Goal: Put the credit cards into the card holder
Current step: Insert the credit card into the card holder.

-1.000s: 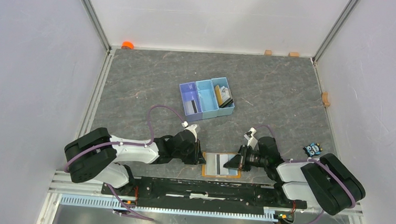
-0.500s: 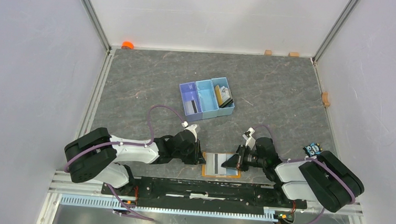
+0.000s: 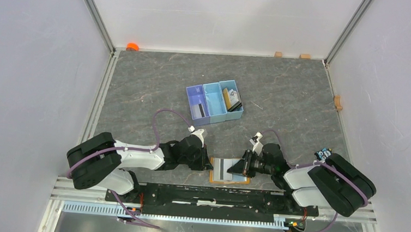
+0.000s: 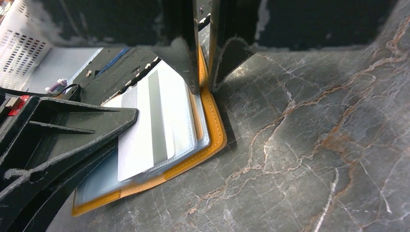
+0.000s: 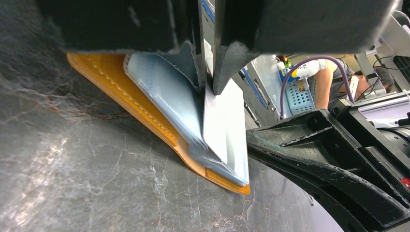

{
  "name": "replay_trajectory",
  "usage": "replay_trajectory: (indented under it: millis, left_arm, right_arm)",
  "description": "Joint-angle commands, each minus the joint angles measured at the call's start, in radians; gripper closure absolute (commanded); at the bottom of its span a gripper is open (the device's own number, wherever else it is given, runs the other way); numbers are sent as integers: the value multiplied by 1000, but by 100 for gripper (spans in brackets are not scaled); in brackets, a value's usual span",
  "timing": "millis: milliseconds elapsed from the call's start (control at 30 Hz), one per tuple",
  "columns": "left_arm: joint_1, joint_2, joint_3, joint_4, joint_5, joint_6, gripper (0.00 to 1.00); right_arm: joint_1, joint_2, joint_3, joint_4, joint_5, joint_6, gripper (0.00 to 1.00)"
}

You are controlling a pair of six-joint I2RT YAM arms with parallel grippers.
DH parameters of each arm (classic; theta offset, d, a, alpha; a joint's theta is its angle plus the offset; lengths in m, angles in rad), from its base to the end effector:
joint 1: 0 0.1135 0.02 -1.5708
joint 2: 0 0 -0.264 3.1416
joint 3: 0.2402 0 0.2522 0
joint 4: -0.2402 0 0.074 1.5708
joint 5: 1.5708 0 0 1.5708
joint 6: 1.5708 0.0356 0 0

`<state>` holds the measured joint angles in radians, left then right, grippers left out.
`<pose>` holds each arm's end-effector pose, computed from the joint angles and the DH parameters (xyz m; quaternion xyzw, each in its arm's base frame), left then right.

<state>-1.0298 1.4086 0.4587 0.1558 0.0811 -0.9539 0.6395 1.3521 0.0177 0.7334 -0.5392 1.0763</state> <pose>0.1239 -0.2119 0.1316 0.0504 0.9235 -0.3372 0.1756 0.1212 0.1129 0.0880 0.0636 0.8594 0.4940 0.1156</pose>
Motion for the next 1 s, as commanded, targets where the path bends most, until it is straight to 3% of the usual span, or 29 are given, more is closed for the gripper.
replay_trajectory:
  millis: [0,100,433,667,967]
  left_arm:
    - [-19,30,-25,25,-1,-26,90]
    - [-19,30,-38,10,-30,-24,97]
    - [-19,36,-46,5,-49,-22,98]
    - [-19,38,-48,25,-41,-26,98]
    - [-19,39,-46,25,-40,-28,98]
  right_arm:
    - [25,7,-1,-174,159,-63,85]
    - [25,-59,39,-311,221,-123,82]
    - [33,-240,161,-647,348,-283,66]
    - [51,-283,206,-716,347,-350,55]
    - [107,-279,234,-693,308,-350,53]
